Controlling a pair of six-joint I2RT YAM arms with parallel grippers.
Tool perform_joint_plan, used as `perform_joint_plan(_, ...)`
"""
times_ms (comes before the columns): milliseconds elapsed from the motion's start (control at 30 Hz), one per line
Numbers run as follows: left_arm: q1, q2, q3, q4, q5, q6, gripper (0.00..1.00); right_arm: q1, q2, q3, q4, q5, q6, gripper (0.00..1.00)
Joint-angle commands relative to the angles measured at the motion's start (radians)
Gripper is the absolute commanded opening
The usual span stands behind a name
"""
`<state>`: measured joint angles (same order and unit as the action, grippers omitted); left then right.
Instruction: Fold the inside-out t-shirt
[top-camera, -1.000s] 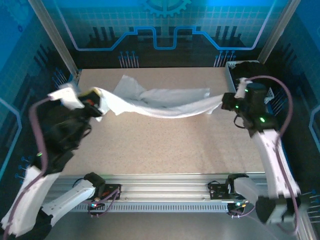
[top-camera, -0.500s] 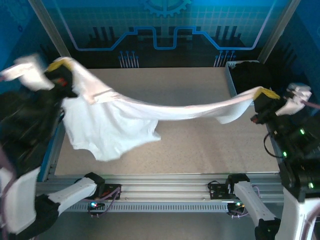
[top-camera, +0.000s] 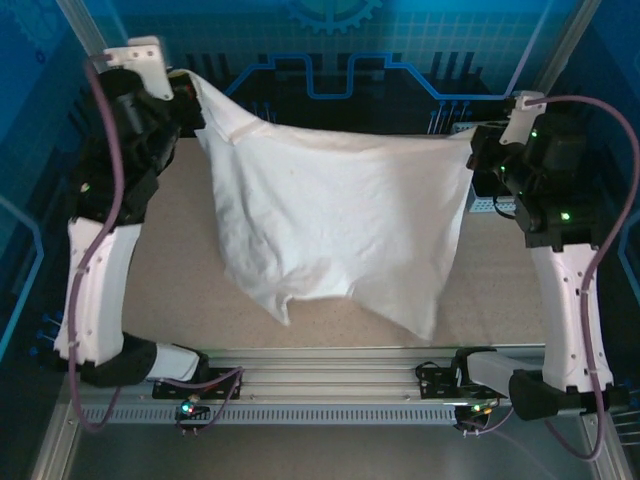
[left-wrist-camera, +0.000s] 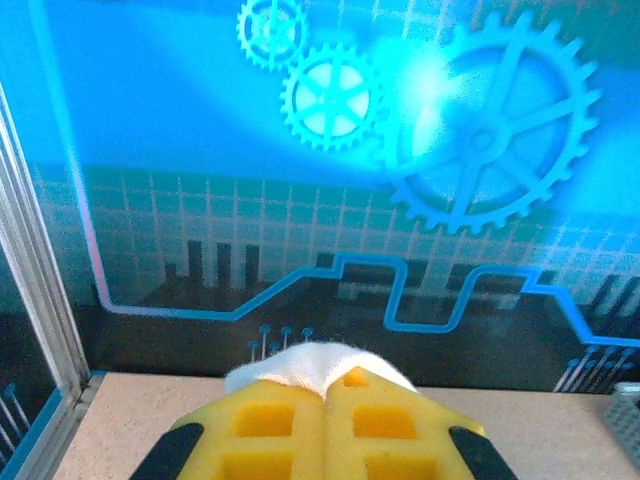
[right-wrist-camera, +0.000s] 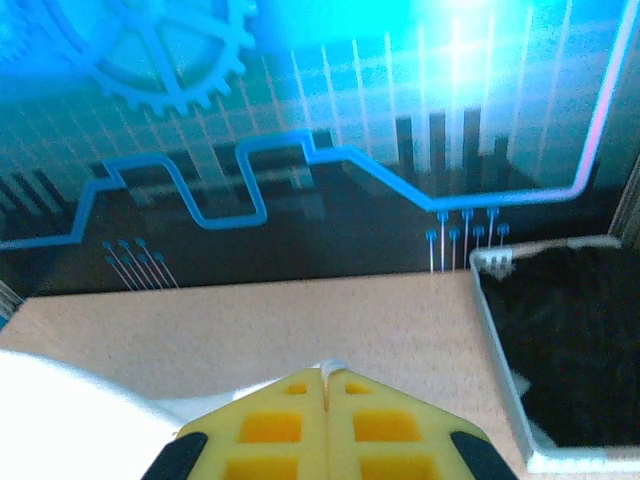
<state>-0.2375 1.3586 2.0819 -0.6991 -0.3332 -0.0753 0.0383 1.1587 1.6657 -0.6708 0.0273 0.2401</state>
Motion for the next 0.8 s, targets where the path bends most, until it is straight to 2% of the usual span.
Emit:
perform_joint_plan(0,0.009,-0.168,-0.037,0.087,0.088,-0.004,0.00,-0.005,-0.104,0.063,-0.006,-0.022,-0.032,0.00)
perform_joint_plan(167,0.009,-0.389,-0.149,0.138,0.193,-0.059,0.00,-0.004,-0.254,0.076,-0.090,-0.040,-0.033,0.00)
perform_joint_plan(367,0.010,-0.487,-0.056,0.101,0.285,-0.100,0.00,-0.003,-0.398,0.174,-0.192,-0.041,-0.024,0.00)
perform_joint_plan(600,0.010,-0.396,0.088,0.047,0.238,-0.050,0.00,-0.013,-0.399,0.284,-0.236,-0.037,-0.039,0.00)
perform_joint_plan(767,0.010,-0.214,0.123,0.036,0.124,0.024,0.00,-0.015,-0.339,0.232,-0.189,0.008,-0.081,0.00)
